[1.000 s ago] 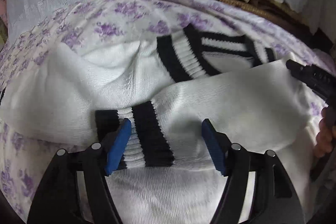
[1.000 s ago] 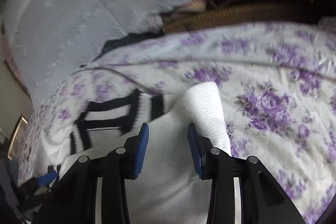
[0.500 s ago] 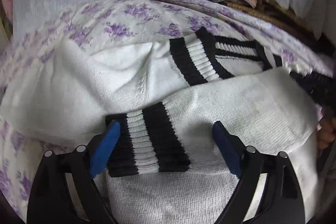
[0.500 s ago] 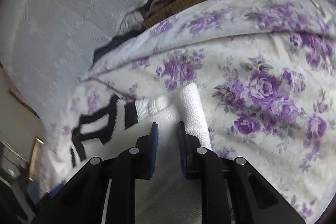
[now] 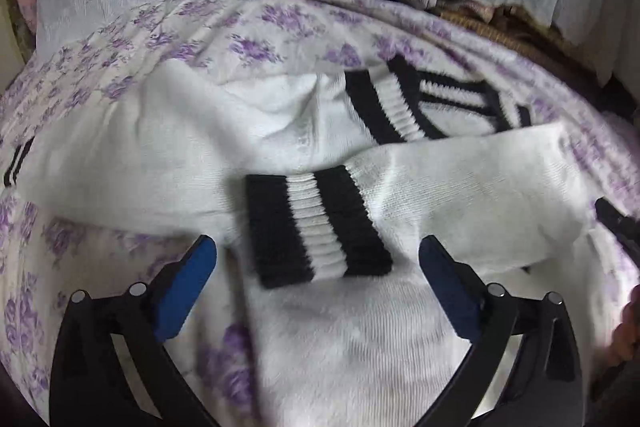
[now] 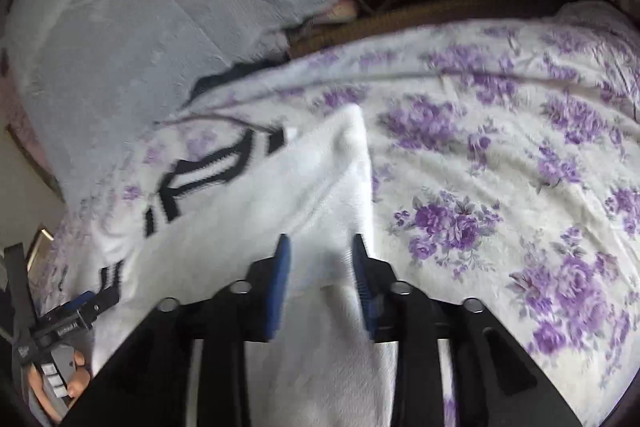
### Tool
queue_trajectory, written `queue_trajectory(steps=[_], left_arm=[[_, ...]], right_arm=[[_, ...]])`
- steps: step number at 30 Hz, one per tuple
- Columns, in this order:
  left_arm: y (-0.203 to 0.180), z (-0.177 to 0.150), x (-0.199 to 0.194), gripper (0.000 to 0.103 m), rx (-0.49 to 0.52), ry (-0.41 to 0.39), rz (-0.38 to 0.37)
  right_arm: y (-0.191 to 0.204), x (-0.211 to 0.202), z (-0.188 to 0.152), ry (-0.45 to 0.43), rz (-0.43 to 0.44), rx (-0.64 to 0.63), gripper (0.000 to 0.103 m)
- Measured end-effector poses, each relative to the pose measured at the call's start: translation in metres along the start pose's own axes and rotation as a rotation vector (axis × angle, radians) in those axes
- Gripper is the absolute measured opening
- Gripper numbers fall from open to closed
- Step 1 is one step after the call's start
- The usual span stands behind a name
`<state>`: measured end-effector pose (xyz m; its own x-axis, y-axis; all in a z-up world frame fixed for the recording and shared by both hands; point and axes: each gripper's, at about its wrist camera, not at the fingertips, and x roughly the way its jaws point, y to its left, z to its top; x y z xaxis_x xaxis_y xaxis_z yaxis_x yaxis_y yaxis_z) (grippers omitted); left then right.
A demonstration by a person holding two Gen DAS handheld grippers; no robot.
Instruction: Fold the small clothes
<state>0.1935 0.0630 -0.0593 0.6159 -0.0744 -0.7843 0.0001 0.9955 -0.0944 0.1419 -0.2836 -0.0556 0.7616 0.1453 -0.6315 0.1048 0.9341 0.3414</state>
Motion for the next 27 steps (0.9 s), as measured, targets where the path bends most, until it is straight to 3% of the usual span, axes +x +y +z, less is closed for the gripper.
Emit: queue_trajectory(steps=[2, 3, 6, 9, 11, 13, 17, 21, 23, 25, 26, 27], left_arm=[[0.026, -0.001, -0.013, 0.099, -0.062, -0.01, -0.002], [0.041, -0.002, -0.016, 0.099, -0.102, -0.012, 0.005], [0.105, -0.009, -0.024, 0.098, -0.304, 0.002, 0.009], [0.171, -0.018, -0.03, 0.098, -0.511, -0.01, -0.095], [0.2, -0.019, -0.033, 0.098, -0.579, -0.035, -0.111], [0.226, -0.016, -0.032, 0.098, -0.634, -0.065, -0.076], [0.272, -0.014, -0.012, 0.098, -0.765, -0.076, -0.164], [0.278, 0.004, -0.004, 0.098, -0.721, -0.113, -0.118], [0.287, 0.01, 0.003, 0.091, -0.727, -0.119, -0.088], [0.296, 0.011, 0.005, 0.072, -0.74, -0.128, -0.068], [0.3, 0.01, 0.004, 0.054, -0.741, -0.139, -0.056], [0.302, 0.01, 0.004, 0.045, -0.736, -0.14, -0.042]], right_arm=[[0.002, 0.013, -0.015, 0.093, -0.041, -0.055, 0.074], [0.002, 0.024, -0.023, 0.14, -0.053, -0.066, 0.074], [0.006, 0.0, -0.019, 0.033, -0.068, -0.05, 0.074], [-0.006, -0.025, -0.03, 0.0, -0.058, 0.023, 0.074], [-0.014, -0.034, -0.036, -0.013, -0.031, 0.072, 0.074], [-0.019, -0.038, -0.042, -0.017, -0.014, 0.1, 0.074], [-0.026, -0.034, -0.044, -0.014, -0.006, 0.146, 0.074], [-0.028, -0.027, -0.048, 0.0, -0.007, 0.166, 0.074], [-0.026, -0.026, -0.048, 0.001, -0.01, 0.155, 0.074], [-0.025, -0.024, -0.048, 0.011, -0.014, 0.148, 0.076], [-0.024, -0.022, -0.048, 0.015, -0.012, 0.146, 0.078], [-0.024, -0.022, -0.048, 0.018, -0.008, 0.143, 0.08]])
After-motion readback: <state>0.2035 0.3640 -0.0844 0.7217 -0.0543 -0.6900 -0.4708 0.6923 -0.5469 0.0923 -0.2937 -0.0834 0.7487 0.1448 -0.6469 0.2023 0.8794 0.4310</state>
